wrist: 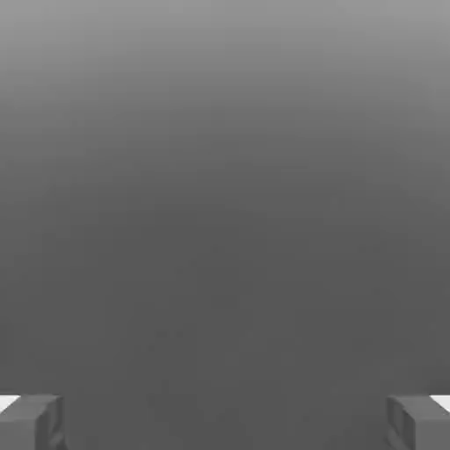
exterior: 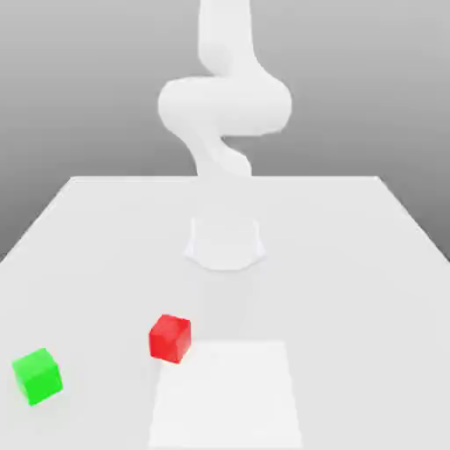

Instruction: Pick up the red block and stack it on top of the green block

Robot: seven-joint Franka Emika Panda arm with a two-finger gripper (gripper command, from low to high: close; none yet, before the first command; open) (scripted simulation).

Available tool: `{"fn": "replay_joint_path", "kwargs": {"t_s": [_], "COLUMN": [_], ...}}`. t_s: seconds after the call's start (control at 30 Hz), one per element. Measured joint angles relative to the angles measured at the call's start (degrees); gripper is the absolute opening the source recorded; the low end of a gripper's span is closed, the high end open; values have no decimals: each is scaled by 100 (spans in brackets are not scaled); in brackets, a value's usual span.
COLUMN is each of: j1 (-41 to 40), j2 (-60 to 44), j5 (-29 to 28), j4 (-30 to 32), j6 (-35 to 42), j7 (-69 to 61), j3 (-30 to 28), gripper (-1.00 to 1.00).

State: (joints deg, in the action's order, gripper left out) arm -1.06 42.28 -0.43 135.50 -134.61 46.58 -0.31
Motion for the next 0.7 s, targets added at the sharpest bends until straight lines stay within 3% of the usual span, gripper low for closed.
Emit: {"fn": "replay_joint_path", "kwargs": {"t_s": [0.53, 0.7], "j1": [-836, -935], "j2": [-3013, -4544], "j5": [-178, 190], "j4": [2909, 3109], "j6": [-2329, -3532], "j7": [485, 268], "j3": [-409, -404], "gripper": [0, 0]}}
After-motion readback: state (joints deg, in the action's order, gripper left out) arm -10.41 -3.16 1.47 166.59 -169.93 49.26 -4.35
